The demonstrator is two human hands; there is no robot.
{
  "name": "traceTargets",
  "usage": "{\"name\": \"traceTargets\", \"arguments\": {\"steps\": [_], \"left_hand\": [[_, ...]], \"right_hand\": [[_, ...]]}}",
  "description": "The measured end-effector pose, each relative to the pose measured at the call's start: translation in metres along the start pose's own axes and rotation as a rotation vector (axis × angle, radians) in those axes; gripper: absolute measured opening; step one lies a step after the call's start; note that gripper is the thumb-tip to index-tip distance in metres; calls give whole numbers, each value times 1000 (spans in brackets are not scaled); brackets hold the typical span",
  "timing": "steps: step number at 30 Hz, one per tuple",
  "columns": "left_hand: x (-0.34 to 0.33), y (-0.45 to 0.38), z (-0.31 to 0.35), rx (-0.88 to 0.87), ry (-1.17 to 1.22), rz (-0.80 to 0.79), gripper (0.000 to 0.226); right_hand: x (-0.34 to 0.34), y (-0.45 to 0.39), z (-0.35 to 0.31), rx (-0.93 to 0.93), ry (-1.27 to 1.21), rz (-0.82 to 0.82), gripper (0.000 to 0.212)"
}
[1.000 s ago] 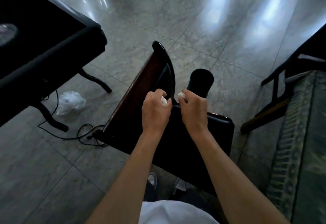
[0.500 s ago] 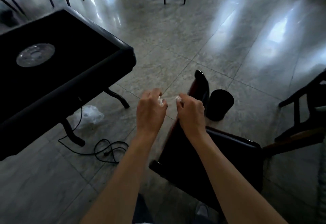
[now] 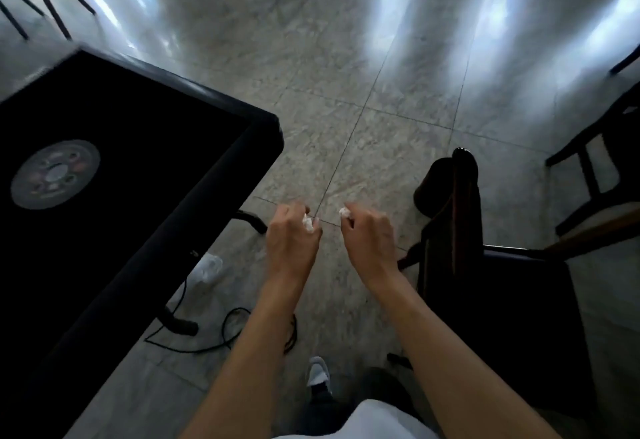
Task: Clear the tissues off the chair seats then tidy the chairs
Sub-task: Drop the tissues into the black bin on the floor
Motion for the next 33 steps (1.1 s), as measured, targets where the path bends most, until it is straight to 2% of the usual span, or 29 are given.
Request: {"name": "traceTargets", "arguments": {"steps": [9, 16, 33], "left_hand": [[-28, -85, 7, -74, 8, -123, 18], [-74, -196, 29, -135, -4, -171, 20], [-199, -421, 150, -365, 28, -365, 22]], "right_hand": [[-17, -69, 10, -90, -37, 67, 31], [-33, -175, 43, -181, -91, 90, 24], [6, -397, 137, -426, -63, 282, 14]]}}
Point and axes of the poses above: each hand's wrist, its own y-axis away from the middle knuckle, its own x-axis out of the back of the hand, z = x × y, the point moved 4 cm from there along -y, towards the middle knuckle, and after that the axes turned 4 degrees about -z, right-handed, at the moved point
